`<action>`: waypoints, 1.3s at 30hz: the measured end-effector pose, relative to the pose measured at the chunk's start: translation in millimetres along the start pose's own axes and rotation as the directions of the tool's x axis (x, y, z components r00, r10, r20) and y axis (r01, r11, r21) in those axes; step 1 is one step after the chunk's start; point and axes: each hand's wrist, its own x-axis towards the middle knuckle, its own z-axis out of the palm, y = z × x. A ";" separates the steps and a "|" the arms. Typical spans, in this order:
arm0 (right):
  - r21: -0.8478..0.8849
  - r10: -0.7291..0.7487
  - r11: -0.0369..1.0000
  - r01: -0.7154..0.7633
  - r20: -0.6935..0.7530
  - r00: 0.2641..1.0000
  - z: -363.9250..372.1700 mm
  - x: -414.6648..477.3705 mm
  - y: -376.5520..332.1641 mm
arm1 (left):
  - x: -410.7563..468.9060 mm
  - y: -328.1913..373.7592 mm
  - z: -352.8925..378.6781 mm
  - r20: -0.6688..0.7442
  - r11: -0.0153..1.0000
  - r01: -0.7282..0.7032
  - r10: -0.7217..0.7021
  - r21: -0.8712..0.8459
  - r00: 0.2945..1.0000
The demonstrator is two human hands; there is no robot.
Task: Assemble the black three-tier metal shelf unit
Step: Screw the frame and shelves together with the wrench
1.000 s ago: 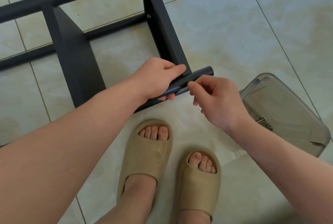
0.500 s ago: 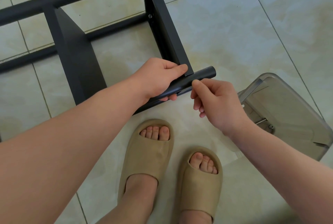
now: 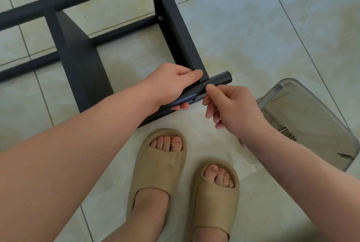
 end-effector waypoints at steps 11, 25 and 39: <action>-0.205 -0.162 0.965 0.164 0.026 0.986 -18.3 11.9 1.4 | -3.3 0.4 -0.6 -0.020 1.000 -0.006 0.006 -0.012 1.000; -0.325 -0.364 0.888 0.325 -0.063 0.929 -48.7 -12.3 33.0 | -24.3 10.9 44.9 -0.394 0.781 -0.438 0.610 0.444 0.688; -0.543 0.017 0.835 -0.085 -0.129 0.991 -133.2 6.3 128.3 | 8.4 2.2 131.8 0.200 0.897 -0.123 0.040 0.424 0.979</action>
